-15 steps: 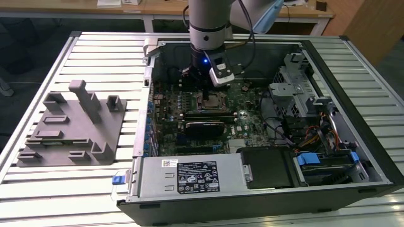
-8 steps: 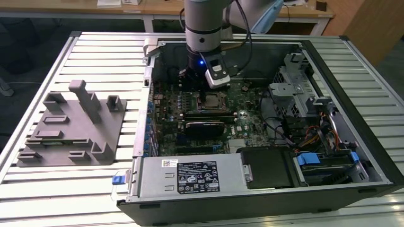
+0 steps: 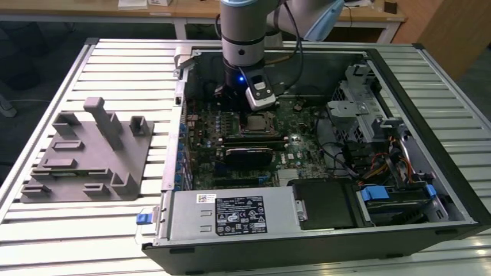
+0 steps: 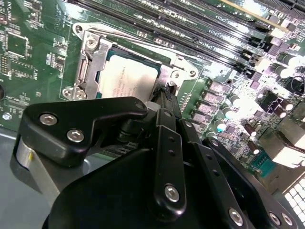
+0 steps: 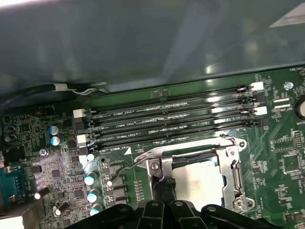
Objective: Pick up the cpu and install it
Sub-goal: 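Close the cpu cover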
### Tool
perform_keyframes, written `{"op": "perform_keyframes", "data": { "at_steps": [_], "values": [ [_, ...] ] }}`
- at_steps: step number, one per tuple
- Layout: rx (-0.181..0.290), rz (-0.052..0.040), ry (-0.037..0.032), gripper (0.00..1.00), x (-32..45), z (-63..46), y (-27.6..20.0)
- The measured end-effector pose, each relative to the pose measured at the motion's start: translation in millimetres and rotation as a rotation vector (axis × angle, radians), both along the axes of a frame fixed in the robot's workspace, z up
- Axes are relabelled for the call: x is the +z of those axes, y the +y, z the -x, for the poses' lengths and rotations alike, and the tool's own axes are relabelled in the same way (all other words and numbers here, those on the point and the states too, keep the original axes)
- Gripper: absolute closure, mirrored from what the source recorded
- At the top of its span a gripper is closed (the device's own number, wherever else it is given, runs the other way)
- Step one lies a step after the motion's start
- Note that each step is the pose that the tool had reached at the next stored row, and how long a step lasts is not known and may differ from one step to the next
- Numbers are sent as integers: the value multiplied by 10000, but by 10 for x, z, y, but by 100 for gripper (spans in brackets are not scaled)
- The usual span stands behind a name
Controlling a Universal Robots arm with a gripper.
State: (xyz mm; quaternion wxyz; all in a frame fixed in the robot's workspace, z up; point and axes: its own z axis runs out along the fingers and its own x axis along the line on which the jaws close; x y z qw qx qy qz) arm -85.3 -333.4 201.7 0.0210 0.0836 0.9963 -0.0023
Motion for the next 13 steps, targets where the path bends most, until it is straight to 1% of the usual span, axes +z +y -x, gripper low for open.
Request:
{"op": "perform_keyframes", "data": {
  "at_steps": [6, 13],
  "values": [
    [0, 0, 1, 89, -8, 9, 0],
    [1, 0, 0, 89, -9, -12, 1]
  ]
}}
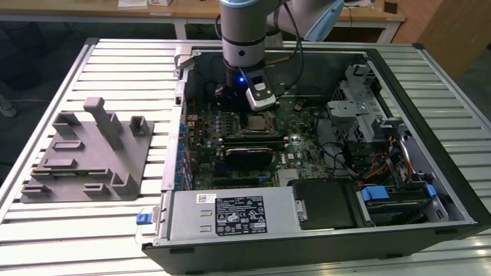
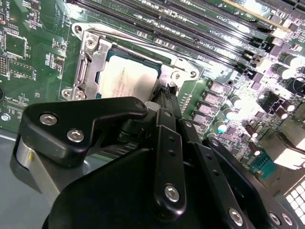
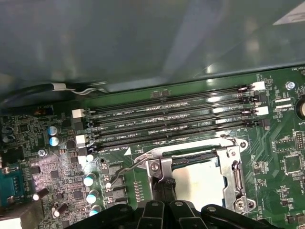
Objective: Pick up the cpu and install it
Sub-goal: 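Close the cpu cover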
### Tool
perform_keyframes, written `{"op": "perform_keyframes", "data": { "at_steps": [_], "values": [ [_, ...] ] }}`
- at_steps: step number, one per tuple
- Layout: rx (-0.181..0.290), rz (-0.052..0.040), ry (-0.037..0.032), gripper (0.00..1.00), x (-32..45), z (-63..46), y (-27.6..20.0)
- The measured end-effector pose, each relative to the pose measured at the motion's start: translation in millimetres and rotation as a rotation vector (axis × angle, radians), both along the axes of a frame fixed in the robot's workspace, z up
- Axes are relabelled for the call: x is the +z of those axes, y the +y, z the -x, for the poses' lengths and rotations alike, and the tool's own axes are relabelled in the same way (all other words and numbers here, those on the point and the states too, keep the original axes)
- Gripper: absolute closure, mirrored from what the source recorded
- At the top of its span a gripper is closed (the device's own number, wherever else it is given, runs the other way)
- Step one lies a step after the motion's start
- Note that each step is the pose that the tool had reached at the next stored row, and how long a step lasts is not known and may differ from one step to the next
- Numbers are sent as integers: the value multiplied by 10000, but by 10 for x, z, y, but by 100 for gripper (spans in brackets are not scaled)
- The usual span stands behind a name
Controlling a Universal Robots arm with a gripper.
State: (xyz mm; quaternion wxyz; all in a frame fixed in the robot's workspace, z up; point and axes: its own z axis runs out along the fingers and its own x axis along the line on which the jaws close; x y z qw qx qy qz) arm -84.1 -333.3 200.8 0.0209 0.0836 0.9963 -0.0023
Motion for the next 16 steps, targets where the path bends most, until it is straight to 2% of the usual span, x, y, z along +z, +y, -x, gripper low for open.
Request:
{"op": "perform_keyframes", "data": {
  "at_steps": [16],
  "values": [
    [0, 0, 0, 89, 0, -118, 3]
  ]
}}
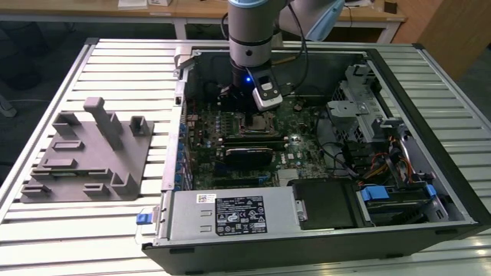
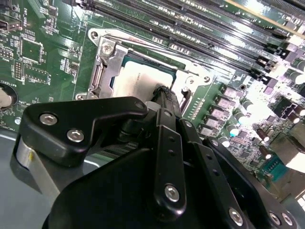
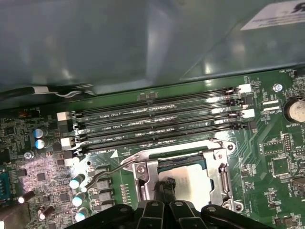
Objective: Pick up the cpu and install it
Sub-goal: 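Close the cpu cover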
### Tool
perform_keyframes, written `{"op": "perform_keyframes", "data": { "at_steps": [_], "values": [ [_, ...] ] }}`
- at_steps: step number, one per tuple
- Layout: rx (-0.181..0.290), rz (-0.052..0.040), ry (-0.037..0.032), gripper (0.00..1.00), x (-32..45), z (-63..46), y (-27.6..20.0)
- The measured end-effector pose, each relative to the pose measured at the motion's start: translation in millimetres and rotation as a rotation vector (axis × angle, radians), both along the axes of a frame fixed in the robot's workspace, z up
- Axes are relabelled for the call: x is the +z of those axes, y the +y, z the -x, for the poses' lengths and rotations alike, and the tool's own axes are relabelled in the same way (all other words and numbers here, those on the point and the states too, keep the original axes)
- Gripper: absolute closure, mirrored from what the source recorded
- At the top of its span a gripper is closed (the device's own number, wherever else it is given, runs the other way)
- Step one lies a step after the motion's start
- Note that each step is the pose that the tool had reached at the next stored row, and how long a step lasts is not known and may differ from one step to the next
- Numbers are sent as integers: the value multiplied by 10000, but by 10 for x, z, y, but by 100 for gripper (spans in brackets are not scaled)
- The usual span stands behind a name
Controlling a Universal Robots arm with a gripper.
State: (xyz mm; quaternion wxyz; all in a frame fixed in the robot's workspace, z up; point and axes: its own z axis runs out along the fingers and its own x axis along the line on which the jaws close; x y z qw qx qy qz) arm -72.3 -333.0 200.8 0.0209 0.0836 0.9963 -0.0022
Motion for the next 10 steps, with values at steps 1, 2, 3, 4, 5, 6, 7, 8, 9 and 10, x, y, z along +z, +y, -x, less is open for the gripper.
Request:
{"op": "perform_keyframes", "data": {
  "at_steps": [1, 2, 3, 4, 5, 6, 7, 8, 9, 10],
  "values": [
    [-1, 0, 0, 89, 0, 0, 0],
    [-2, 0, 0, 89, 0, -1, 1],
    [0, 0, 0, 89, 0, -2, 1],
    [0, 0, 0, 89, 0, -3, 1],
    [0, 0, 0, 89, 1, -3, 1],
    [0, 3, 3, 89, 7, -3, 1],
    [0, 0, 0, 89, 9, -3, 1],
    [-1, -2, 0, 89, 9, -3, 1],
    [1, -10, 0, 89, 10, 14, 1],
    [1, -17, 0, 89, 9, 32, 1]
  ]
}}
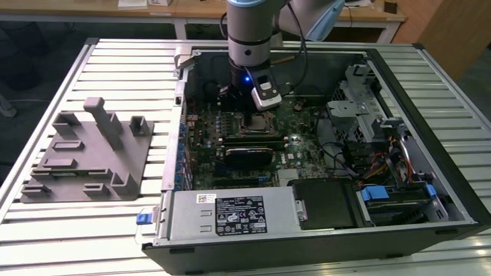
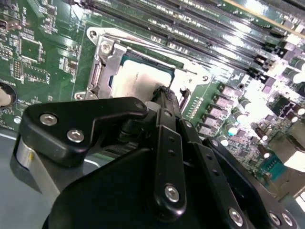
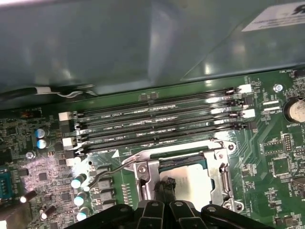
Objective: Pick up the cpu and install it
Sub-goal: 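Close the cpu cover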
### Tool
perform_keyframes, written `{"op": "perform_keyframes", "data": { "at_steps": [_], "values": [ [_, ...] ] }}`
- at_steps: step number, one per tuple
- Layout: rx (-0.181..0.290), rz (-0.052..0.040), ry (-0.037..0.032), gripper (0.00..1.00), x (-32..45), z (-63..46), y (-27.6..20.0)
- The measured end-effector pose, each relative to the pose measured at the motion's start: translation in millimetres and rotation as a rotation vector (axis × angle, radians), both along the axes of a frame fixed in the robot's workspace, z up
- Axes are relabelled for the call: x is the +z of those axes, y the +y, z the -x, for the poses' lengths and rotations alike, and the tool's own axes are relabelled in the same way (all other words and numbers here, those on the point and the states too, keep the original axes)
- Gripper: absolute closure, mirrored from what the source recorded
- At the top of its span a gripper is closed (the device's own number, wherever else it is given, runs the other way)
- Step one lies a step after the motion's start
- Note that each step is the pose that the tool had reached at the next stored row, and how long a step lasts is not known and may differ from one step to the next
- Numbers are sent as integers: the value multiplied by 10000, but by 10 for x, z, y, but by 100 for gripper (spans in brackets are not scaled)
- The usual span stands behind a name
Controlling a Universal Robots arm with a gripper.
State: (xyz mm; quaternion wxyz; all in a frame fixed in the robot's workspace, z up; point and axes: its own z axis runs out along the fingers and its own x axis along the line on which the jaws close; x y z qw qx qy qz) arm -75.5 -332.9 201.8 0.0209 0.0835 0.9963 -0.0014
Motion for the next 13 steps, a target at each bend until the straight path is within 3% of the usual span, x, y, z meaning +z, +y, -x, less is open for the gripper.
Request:
{"op": "perform_keyframes", "data": {
  "at_steps": [5, 13],
  "values": [
    [-2, -25, -2, 89, -5, 80, 1],
    [42, -17, 5, 89, -39, 83, -1]
  ]
}}
